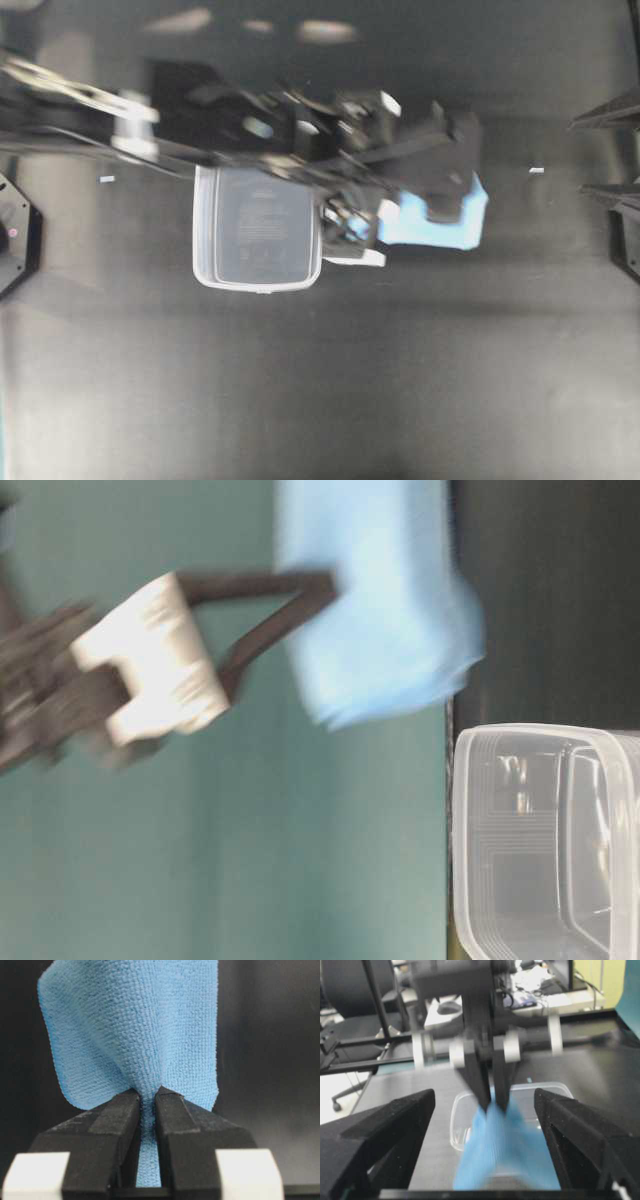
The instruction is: Place the blue towel into the container with the left arm.
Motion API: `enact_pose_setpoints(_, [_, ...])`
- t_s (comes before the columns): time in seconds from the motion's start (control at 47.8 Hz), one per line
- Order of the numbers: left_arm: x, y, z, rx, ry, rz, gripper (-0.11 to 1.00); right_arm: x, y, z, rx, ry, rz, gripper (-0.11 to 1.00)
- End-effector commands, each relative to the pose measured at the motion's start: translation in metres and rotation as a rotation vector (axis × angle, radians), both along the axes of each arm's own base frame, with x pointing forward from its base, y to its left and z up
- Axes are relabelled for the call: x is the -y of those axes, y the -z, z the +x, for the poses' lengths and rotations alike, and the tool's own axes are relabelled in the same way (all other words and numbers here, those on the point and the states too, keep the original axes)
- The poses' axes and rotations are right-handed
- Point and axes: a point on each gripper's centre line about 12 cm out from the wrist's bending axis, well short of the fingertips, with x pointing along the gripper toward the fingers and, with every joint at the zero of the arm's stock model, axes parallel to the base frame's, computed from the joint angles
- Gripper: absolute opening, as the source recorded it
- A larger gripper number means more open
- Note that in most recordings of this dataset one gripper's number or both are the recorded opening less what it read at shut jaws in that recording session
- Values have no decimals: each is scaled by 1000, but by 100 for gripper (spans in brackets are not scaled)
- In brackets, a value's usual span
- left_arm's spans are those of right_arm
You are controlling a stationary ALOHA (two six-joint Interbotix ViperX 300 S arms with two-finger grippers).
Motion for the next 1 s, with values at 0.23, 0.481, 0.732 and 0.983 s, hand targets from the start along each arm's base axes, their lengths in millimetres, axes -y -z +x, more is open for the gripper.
enact_pose_setpoints(0.23, [-11,-20,-81,-53,-34,0,6,0,-7,1,18,3,3,77])
enact_pose_setpoints(0.481, [-14,14,-116,-61,-42,-2,6,0,-7,1,18,2,6,77])
enact_pose_setpoints(0.732, [-15,36,-118,-66,-41,-2,6,0,-7,1,18,3,6,77])
enact_pose_setpoints(0.983, [-19,42,-117,-78,-49,-2,6,0,-7,1,18,2,4,77])
